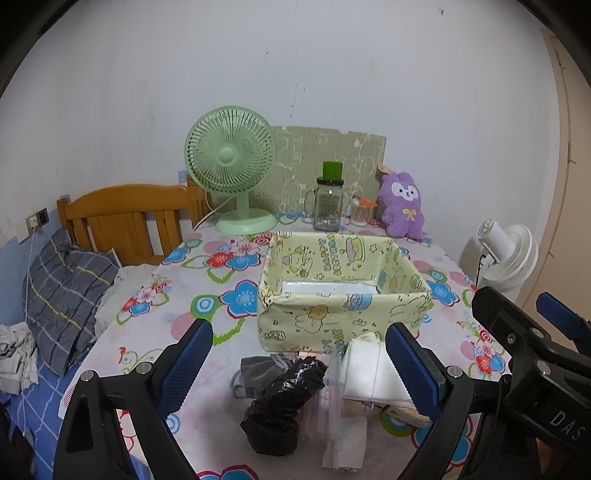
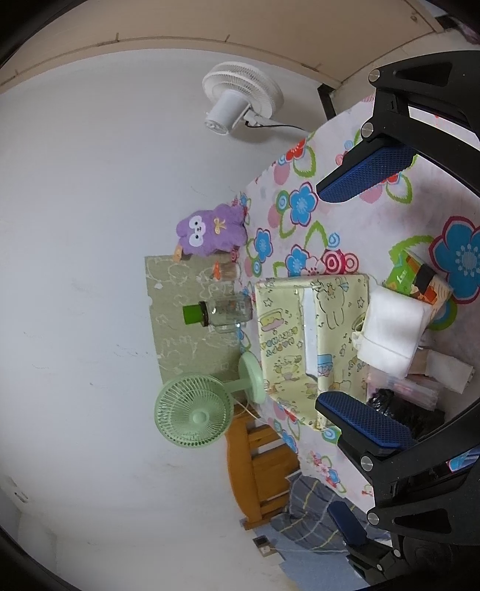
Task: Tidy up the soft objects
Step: 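Grasp the black plastic bundle with the left tool while the right tool grasps the white cloth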
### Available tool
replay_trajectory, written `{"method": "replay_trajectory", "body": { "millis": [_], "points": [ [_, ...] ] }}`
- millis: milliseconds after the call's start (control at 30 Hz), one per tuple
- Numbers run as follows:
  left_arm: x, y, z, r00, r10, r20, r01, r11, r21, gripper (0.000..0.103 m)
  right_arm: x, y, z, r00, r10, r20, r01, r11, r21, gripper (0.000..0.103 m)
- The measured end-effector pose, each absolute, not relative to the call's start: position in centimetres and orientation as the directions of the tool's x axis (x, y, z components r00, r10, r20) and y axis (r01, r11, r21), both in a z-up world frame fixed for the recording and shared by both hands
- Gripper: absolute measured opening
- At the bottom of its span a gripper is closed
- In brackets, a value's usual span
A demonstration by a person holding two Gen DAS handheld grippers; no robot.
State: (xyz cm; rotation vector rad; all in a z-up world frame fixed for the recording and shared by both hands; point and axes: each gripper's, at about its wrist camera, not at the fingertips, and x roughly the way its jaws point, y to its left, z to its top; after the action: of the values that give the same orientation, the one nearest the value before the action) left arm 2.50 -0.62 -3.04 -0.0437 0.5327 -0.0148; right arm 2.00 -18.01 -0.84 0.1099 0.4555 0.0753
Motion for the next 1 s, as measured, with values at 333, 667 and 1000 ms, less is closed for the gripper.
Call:
{"method": "replay_trajectory", "body": {
  "millis": [333,667,1000],
  "points": [
    [3.7,-0.2,-5.4,0.825,-0.016,-0.564,-0.005,0.999,-0.035,0.092,3.4,-16.8,-3.1,0.874,0.12,-0.472,-0.078,0.991,0.108,0.103],
    [5.1,0.0,-7.9,0.784,0.006,-0.621,-0.016,1.0,-0.01,0.087,4.9,-15.3,-5.6,0.836,0.136,-0.532,-0.1,0.99,0.097,0.103],
    [6.7,0.4,-10.5,0.725,-0.041,-0.688,0.004,0.998,-0.056,0.075,6.8,-14.3,-7.7,0.796,0.152,-0.585,-0.119,0.988,0.095,0.103]
  ]
}}
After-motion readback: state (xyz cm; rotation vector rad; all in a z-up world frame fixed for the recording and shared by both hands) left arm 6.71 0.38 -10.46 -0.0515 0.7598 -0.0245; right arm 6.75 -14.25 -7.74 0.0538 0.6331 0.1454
